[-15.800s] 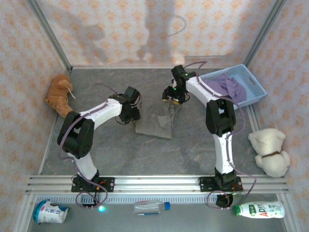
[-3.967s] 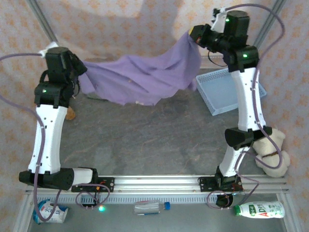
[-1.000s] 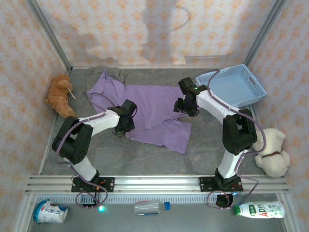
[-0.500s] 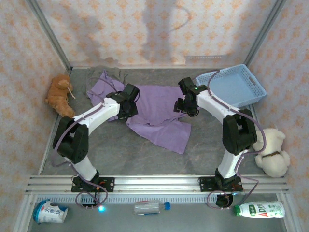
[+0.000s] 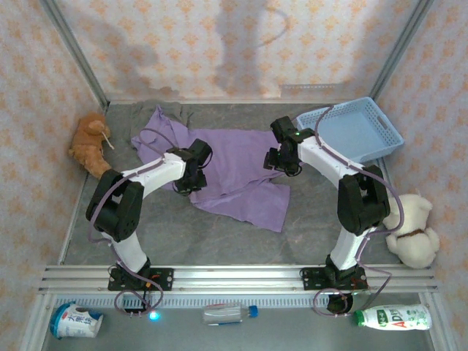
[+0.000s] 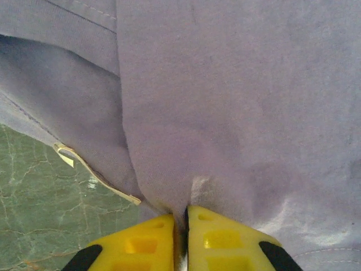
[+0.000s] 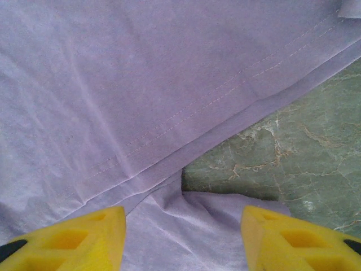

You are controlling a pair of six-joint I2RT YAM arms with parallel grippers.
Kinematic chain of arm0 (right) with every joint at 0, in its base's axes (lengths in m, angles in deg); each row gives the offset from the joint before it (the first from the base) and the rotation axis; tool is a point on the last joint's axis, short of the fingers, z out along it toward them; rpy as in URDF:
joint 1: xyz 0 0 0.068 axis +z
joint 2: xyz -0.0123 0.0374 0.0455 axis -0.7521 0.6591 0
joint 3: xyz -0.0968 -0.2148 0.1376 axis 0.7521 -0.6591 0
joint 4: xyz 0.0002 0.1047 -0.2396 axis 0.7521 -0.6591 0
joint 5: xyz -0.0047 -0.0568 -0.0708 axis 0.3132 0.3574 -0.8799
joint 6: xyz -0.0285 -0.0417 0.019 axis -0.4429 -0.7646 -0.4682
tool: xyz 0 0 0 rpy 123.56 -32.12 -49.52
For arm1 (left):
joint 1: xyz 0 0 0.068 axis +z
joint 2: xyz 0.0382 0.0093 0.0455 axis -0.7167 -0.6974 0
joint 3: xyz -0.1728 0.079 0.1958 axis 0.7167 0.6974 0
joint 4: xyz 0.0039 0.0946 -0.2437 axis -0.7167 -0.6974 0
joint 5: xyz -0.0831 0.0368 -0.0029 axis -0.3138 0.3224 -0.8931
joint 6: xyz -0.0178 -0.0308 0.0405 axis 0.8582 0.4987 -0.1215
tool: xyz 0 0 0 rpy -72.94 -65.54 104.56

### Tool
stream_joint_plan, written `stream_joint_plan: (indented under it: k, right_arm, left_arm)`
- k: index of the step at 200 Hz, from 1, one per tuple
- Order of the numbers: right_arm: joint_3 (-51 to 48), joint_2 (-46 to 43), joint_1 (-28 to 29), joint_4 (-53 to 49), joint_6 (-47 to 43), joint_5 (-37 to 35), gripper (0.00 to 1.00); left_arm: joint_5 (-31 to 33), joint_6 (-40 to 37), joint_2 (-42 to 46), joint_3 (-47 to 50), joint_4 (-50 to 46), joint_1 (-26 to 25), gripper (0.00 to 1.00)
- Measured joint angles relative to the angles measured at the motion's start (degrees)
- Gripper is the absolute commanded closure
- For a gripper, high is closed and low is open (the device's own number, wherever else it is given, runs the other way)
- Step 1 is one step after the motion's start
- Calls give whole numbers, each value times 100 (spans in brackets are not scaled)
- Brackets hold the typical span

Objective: Fold and stack the mixed laundry pile

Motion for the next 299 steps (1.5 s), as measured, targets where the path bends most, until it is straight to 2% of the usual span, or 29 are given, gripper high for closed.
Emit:
stream_joint_plan:
  k: [23,38,112,182,224,241,253,284,289,293,299]
  right_arm:
    - [0,0,0,0,-15,0,44]
    - [0,0,0,0,-17,0,44]
    - [0,0,0,0,-13,0,44]
    - [0,0,0,0,-15,-2,44]
    - [0,0,0,2,-13,-70,44]
    - [0,0,0,0,-13,-120,44]
    - [0,-2,0,0,-13,-175,44]
    - [-37,-149,0,-4,20,-328,44]
    - [-70,-201,0,4,35,-348,44]
    - [-105,-254,0,4,44,-361,44]
    - [-162,-330,0,9,61,-376,44]
  left_arm:
    - [-31,2,0,2,0,0,87]
    - [-46,17,0,24,9,0,100]
    - [-63,17,0,-37,-179,2,100]
    - [-192,-168,11,-2260,-807,319,100]
    - [-498,-103,-496,-2747,-758,345,100]
    - [-520,-66,-1141,-3473,-734,352,100]
    - [-501,-68,-1709,-4374,-774,382,100]
    - [-376,140,-3679,-8225,-734,632,100]
    - [-372,260,-3969,-8786,-625,704,91]
    - [-372,343,-4138,-9130,-546,758,77]
    - [-400,540,-4328,-9501,-387,855,35]
